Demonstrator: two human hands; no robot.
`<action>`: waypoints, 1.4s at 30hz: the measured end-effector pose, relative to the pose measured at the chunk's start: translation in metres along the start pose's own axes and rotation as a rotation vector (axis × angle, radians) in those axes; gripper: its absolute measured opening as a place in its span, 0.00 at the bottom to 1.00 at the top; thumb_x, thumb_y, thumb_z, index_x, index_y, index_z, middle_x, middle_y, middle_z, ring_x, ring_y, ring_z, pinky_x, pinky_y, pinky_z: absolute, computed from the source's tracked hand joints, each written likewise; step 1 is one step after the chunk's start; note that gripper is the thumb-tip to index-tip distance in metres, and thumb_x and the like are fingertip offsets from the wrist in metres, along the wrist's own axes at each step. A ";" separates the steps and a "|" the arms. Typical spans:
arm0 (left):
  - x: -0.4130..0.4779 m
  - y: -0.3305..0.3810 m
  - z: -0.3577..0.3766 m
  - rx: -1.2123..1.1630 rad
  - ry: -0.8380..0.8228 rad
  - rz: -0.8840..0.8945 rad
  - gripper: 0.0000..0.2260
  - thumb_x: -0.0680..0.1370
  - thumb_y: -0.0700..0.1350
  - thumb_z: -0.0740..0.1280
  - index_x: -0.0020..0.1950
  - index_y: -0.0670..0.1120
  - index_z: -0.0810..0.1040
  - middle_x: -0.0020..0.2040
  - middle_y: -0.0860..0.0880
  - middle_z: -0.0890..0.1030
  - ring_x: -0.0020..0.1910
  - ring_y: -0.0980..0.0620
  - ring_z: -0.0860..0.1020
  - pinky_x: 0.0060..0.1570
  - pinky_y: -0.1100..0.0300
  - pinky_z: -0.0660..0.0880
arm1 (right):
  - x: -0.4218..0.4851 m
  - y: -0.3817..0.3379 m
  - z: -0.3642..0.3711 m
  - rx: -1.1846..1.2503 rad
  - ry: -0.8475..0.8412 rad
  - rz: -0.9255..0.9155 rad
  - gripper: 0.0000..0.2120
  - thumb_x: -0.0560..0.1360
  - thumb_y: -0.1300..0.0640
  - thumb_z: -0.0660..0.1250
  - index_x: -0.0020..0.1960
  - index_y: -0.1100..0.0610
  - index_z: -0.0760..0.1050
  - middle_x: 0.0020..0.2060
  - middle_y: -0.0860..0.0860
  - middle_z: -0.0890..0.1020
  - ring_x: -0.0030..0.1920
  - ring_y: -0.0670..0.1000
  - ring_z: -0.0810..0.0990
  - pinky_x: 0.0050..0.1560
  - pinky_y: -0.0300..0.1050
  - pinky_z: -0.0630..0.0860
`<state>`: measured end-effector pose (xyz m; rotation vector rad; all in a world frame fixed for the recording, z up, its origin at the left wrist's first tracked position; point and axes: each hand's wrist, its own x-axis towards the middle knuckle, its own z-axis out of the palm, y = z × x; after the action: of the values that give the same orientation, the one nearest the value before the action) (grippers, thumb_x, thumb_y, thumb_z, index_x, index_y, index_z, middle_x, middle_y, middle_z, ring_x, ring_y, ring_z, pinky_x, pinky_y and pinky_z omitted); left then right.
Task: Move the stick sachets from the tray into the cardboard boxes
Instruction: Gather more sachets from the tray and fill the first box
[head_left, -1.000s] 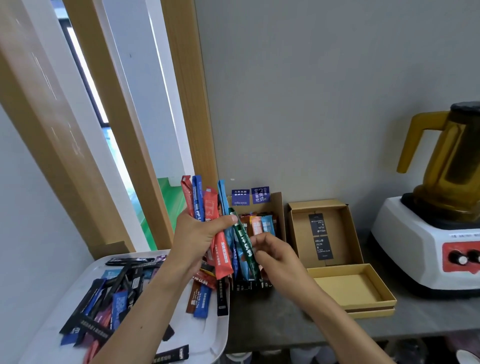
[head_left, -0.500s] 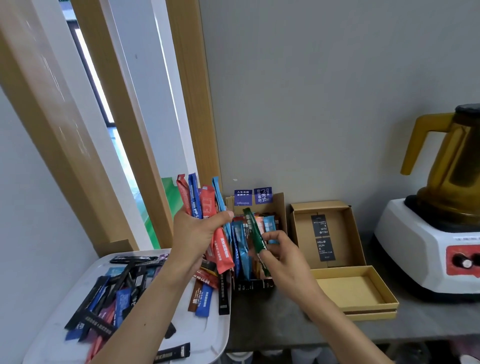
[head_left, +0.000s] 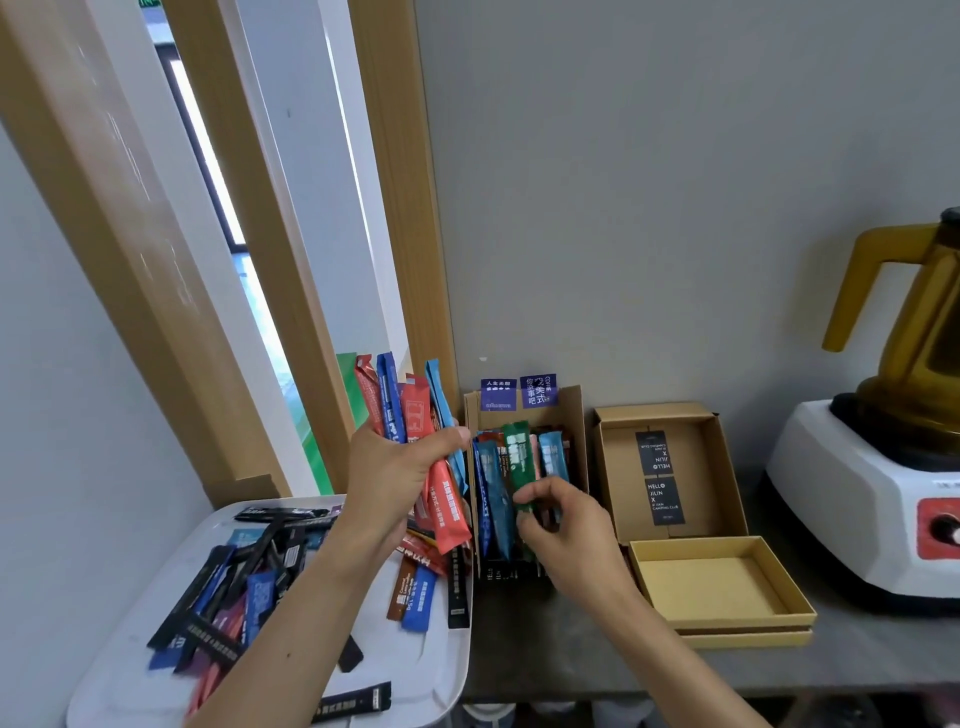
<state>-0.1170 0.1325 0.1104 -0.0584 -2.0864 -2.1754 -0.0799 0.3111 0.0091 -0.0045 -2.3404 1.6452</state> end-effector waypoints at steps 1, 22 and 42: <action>0.000 0.000 -0.001 0.004 -0.001 -0.002 0.16 0.72 0.43 0.80 0.55 0.52 0.78 0.48 0.48 0.85 0.42 0.53 0.87 0.43 0.58 0.81 | 0.001 0.002 0.001 -0.077 0.021 -0.014 0.13 0.80 0.58 0.72 0.50 0.40 0.75 0.59 0.42 0.79 0.56 0.42 0.83 0.49 0.44 0.86; 0.000 -0.002 0.002 0.002 -0.024 -0.015 0.16 0.73 0.42 0.80 0.56 0.50 0.78 0.46 0.50 0.86 0.39 0.57 0.87 0.38 0.61 0.80 | -0.003 0.007 0.006 -0.730 0.110 -0.274 0.10 0.80 0.47 0.70 0.60 0.47 0.79 0.63 0.44 0.79 0.62 0.46 0.81 0.54 0.40 0.82; 0.006 0.007 0.000 -0.042 -0.015 0.034 0.12 0.72 0.43 0.79 0.51 0.51 0.80 0.42 0.51 0.86 0.41 0.52 0.88 0.43 0.55 0.84 | 0.005 -0.031 -0.015 0.443 -0.249 0.142 0.09 0.85 0.61 0.62 0.57 0.49 0.78 0.58 0.57 0.84 0.53 0.59 0.87 0.46 0.49 0.82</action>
<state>-0.1221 0.1320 0.1178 -0.1131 -2.0323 -2.2056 -0.0763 0.3146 0.0432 0.1333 -2.1251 2.3222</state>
